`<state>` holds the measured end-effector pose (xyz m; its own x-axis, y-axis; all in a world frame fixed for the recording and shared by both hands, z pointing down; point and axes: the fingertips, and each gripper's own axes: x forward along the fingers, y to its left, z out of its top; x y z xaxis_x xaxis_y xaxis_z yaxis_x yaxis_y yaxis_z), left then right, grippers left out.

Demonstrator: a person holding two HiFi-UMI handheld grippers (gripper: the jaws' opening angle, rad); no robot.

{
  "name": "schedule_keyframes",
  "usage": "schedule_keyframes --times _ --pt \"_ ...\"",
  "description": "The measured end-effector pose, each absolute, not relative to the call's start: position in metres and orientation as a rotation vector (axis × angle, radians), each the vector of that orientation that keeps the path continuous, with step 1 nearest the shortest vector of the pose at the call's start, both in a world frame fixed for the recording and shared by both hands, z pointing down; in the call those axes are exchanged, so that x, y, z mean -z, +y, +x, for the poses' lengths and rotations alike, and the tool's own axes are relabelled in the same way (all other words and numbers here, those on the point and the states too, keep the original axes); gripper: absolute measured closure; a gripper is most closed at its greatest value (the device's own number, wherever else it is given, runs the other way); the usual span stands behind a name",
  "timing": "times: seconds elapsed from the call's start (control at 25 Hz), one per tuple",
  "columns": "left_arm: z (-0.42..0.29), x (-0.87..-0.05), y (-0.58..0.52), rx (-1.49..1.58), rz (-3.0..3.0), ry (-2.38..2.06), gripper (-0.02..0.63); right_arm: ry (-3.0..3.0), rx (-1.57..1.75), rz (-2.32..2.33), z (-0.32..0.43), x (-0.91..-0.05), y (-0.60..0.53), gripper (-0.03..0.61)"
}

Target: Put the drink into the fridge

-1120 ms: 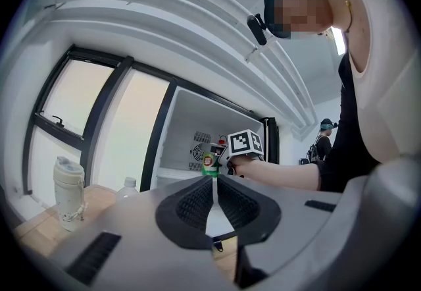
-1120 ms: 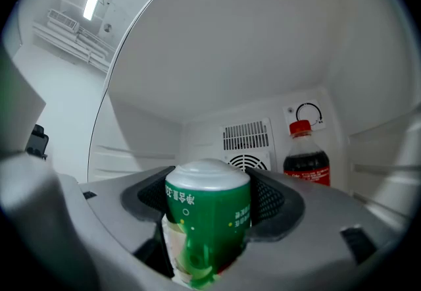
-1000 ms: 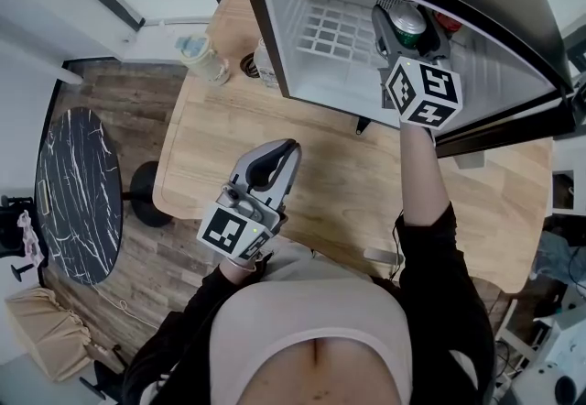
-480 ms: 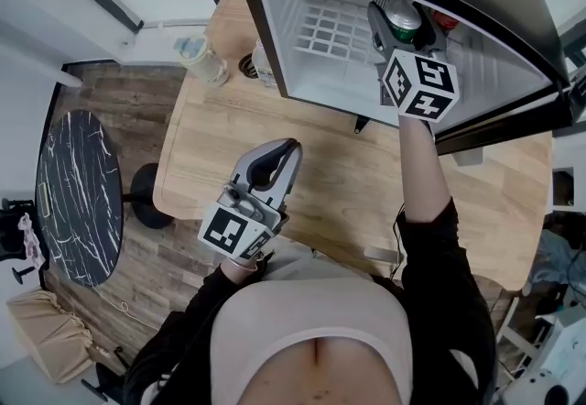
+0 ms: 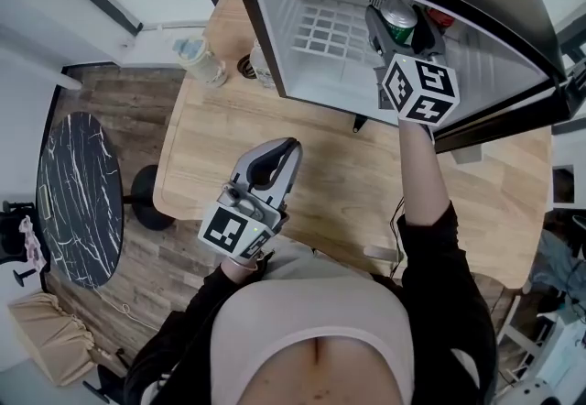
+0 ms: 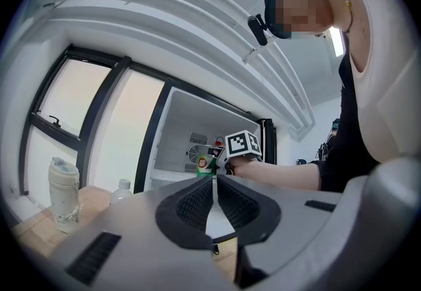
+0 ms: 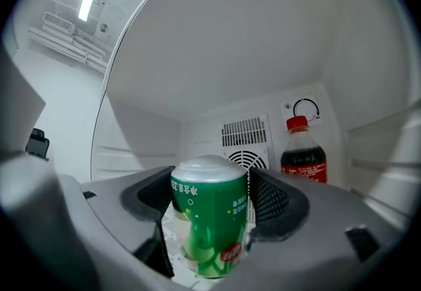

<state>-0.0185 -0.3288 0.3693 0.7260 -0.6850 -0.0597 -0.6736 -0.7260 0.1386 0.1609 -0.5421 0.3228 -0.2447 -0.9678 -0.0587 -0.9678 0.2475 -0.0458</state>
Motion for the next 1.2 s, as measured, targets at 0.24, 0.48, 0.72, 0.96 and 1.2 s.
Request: schedule_keyframes --times 0.24,0.48,0.72,0.96,1.2 --pt "-0.012 -0.366 -0.33 0.169 2.83 -1.087 0.586 2.412 0.021 -1.848 0.16 -0.324 -0.523 0.229" --pt "-0.003 -0.365 -0.331 0.171 2.847 -1.05 0.586 2.416 0.013 -1.83 0.16 -0.324 -0.5 0.229" --pt "0.009 -0.362 -0.334 0.18 2.869 -1.007 0.586 2.417 -0.019 -1.771 0.16 -0.31 -0.469 0.23" --pt "0.027 -0.36 -0.335 0.191 2.888 -0.946 0.586 2.403 -0.084 -1.765 0.162 -0.296 -0.436 0.23" --pt "0.044 -0.354 -0.337 0.208 2.915 -0.88 0.586 2.387 -0.112 -1.805 0.176 -0.296 -0.402 0.23"
